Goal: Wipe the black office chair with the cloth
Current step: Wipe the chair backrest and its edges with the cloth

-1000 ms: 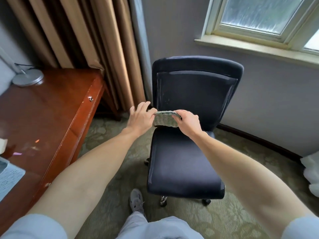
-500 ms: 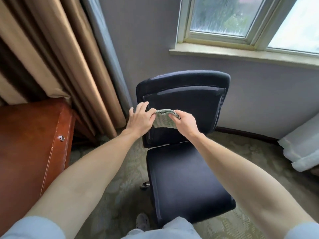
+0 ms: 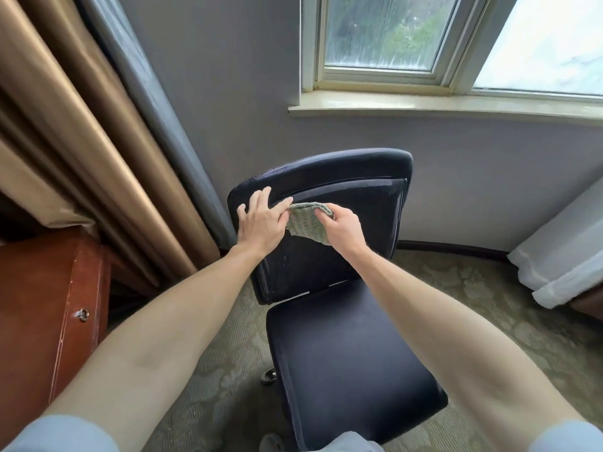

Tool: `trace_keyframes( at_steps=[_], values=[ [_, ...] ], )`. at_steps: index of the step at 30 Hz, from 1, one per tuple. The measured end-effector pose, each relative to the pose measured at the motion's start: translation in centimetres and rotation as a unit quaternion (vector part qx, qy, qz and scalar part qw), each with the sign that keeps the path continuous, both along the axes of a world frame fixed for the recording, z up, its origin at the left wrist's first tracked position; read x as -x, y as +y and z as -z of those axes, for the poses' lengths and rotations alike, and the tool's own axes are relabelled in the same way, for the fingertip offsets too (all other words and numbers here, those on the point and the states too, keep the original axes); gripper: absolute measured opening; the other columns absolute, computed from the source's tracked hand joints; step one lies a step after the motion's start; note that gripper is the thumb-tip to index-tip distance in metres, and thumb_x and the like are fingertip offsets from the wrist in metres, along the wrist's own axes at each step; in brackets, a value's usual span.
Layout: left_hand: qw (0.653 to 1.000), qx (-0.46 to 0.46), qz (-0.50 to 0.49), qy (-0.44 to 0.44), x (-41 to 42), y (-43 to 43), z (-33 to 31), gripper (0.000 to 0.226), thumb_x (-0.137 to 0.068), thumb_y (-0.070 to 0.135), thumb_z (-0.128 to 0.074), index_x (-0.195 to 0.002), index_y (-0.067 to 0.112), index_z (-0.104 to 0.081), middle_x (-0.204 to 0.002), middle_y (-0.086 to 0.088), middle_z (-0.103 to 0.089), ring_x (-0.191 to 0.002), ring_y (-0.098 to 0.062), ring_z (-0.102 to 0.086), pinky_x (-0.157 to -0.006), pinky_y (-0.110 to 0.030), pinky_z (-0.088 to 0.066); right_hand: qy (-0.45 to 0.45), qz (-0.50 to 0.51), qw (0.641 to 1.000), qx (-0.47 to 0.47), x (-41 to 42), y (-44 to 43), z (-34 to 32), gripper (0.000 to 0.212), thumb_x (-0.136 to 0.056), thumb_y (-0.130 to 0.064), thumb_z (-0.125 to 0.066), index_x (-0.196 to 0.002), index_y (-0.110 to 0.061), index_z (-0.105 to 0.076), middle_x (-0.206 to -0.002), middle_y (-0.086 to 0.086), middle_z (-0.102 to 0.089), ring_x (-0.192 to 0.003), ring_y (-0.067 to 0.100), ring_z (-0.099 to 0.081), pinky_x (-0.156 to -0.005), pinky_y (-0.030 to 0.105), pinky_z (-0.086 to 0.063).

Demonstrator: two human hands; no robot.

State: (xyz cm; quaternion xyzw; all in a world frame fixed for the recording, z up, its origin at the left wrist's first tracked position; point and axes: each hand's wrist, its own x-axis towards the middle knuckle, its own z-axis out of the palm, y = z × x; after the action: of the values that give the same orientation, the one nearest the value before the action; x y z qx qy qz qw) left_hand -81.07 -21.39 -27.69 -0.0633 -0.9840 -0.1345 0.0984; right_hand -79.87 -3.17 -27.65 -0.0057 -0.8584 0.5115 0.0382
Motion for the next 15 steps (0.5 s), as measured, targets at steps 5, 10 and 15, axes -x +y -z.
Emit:
trace_keyframes(
  at_steps=[5,10,15],
  values=[
    [0.999,0.042,0.0,0.016,2.7,3.1,-1.3,0.04,-0.102,0.034,-0.04,-0.141,0.036,-0.048,-0.155,-0.012,-0.031,-0.144,-0.027,-0.022,-0.111,-0.051,-0.02,0.006,0.001,1.0,0.005,3.3,3.3,-0.4,0.02,-0.094,-0.035,-0.054,-0.101,-0.029,-0.071,-0.09,-0.01,-0.071,-0.087,0.012,-0.065,-0.079,0.032,-0.053],
    [0.998,0.05,0.0,0.044,5.6,6.2,-3.5,0.039,-0.102,0.032,-0.042,-0.14,0.034,-0.05,-0.154,-0.014,-0.033,-0.143,-0.028,-0.024,-0.11,-0.053,-0.02,-0.011,0.027,0.996,0.089,6.9,6.2,-2.8,0.014,-0.089,-0.03,-0.061,-0.091,-0.025,-0.074,-0.087,-0.009,-0.072,-0.089,0.014,-0.066,-0.084,0.036,-0.053],
    [0.999,0.017,-0.014,0.047,9.1,8.3,-6.2,0.04,-0.103,0.034,-0.04,-0.141,0.037,-0.048,-0.155,-0.013,-0.03,-0.143,-0.026,-0.023,-0.109,-0.047,-0.024,0.002,0.045,0.993,0.108,10.4,7.7,-6.1,0.016,-0.086,-0.033,-0.063,-0.094,-0.025,-0.075,-0.089,-0.007,-0.074,-0.09,0.015,-0.068,-0.088,0.042,-0.054]
  ],
)
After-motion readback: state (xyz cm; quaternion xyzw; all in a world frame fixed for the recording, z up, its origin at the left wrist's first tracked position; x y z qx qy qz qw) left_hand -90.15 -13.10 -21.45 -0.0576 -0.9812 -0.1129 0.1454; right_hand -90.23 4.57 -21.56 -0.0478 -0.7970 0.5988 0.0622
